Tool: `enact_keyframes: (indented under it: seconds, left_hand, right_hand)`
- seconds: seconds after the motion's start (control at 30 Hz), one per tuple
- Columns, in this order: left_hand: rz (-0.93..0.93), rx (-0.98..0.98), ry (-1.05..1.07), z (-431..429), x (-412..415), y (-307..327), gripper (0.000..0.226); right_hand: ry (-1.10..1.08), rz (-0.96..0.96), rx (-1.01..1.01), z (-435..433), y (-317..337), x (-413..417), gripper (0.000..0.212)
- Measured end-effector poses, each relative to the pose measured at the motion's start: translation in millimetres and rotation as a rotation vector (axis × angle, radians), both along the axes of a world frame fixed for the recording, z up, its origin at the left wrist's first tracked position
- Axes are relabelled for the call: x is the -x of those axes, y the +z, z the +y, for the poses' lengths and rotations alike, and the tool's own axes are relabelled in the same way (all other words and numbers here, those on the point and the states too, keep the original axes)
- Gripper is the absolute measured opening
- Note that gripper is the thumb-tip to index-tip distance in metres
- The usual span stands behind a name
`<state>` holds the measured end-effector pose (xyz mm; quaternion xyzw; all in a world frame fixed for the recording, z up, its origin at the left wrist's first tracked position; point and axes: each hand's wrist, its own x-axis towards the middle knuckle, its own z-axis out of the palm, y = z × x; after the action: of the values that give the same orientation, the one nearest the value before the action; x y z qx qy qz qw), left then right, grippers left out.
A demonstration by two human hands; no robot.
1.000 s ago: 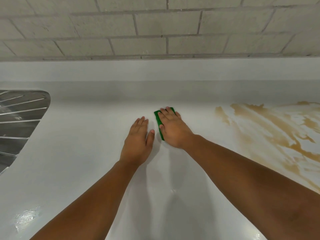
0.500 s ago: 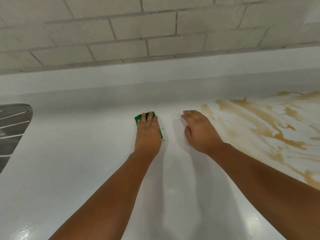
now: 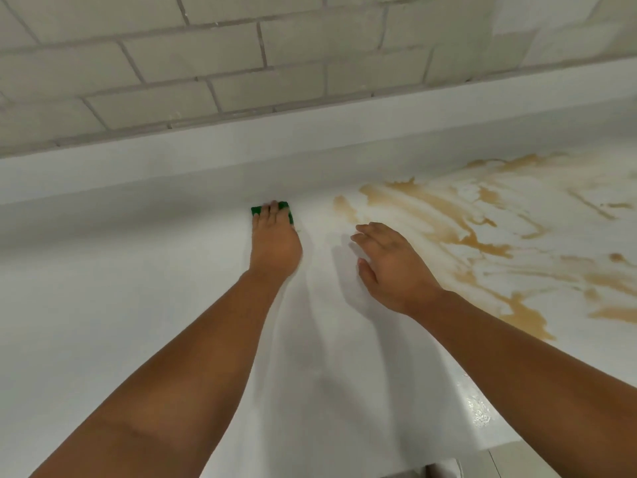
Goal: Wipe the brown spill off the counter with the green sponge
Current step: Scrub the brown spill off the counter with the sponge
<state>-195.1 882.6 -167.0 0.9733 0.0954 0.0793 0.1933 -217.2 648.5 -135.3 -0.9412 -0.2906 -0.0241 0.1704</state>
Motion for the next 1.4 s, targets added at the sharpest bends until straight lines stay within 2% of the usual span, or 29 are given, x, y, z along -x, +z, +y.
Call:
enact_keyframes:
  seconds: [0.13, 0.23, 0.3, 0.43, 0.5, 0.7, 0.8, 0.9, 1.1, 1.27, 1.4]
  left_hand:
    - [-0.041, 0.029, -0.325, -55, 35, 0, 0.044]
    - [-0.011, 0.002, -0.437, -57, 59, -3, 0.041]
    - [-0.03, 0.002, -0.394, -54, 74, -4, 0.041]
    - [-0.025, 0.033, -0.012, -68, 74, -3, 0.046]
    - [0.006, 0.005, 0.053, -90, 66, -1, 0.047]
    - [0.013, -0.072, -0.179, -192, 103, -7, 0.052]
    - [0.028, -0.068, -0.259, -209, 140, -7, 0.055]
    - [0.025, -0.009, -0.196, -205, 165, -4, 0.055]
    - [0.061, -0.06, 0.048, -249, 153, 0, 0.051]
    - [0.095, -0.127, -0.243, -279, 180, 1, 0.062]
    - [0.091, -0.127, -0.277, -255, 206, 0, 0.054]
  right_hand:
    - [-0.017, 0.002, 0.011, -41, 4, 4, 0.046]
    - [-0.008, -0.018, -0.006, -72, 4, 7, 0.044]
    - [-0.001, -0.03, -0.023, -100, 4, 14, 0.041]
    - [0.0, -0.028, -0.033, -161, -1, 30, 0.04]
    - [0.008, -0.012, -0.029, -186, -7, 37, 0.041]
    - [0.05, -0.014, -0.022, -253, -7, 50, 0.043]
    - [0.083, 0.0, 0.004, -275, -8, 53, 0.047]
    - [0.153, 0.01, 0.019, -292, -12, 64, 0.05]
    - [0.207, 0.016, 0.053, -317, -19, 82, 0.054]
    - [0.246, -0.024, 0.099, -334, -24, 88, 0.057]
    - [0.258, -0.028, 0.1, -344, -30, 94, 0.054]
